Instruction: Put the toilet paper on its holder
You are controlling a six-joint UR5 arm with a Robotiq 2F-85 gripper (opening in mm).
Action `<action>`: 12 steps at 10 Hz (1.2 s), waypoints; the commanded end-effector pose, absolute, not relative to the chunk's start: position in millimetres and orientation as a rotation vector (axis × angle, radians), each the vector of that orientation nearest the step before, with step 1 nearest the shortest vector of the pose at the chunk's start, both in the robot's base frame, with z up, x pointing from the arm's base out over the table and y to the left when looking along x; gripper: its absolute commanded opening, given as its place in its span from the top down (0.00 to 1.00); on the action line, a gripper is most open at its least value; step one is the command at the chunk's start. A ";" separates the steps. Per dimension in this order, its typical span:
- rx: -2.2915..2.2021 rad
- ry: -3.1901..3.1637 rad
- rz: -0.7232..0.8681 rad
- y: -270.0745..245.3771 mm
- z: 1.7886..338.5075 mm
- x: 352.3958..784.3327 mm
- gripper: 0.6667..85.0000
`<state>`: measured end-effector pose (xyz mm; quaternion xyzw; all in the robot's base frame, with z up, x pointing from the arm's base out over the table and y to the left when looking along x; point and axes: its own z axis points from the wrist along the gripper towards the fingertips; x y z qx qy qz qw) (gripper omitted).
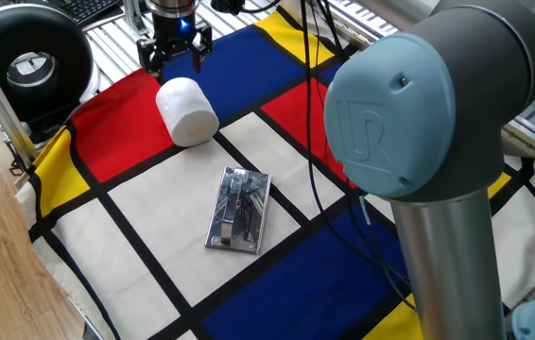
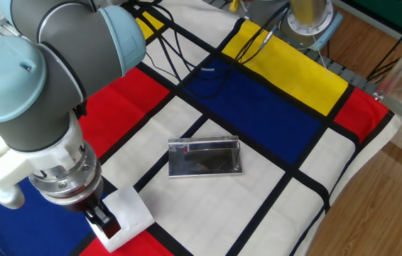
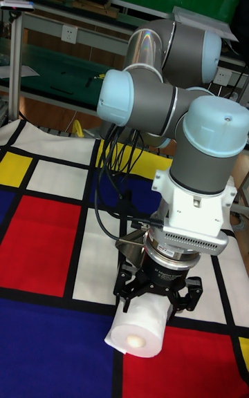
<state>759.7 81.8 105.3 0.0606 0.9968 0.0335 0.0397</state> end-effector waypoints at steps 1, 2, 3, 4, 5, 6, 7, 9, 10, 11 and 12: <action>0.188 3.048 0.136 85.6 98.9 756.3 0.13; 0.181 3.043 0.136 85.2 93.5 754.0 0.13; 0.181 3.044 0.127 84.8 90.8 754.1 0.13; 0.178 3.044 0.126 86.3 89.0 755.5 0.13; 0.172 3.044 0.128 87.9 87.9 755.9 0.13; 0.167 3.045 0.126 87.6 87.9 756.0 0.13; 0.151 3.056 0.083 80.5 87.1 753.2 0.13; 0.135 3.072 0.086 81.3 86.9 749.2 0.13; 0.141 3.070 0.110 85.3 87.2 749.6 0.13; 0.146 3.067 0.138 90.1 87.6 750.4 0.14; 0.145 3.057 0.155 92.8 88.0 752.8 0.14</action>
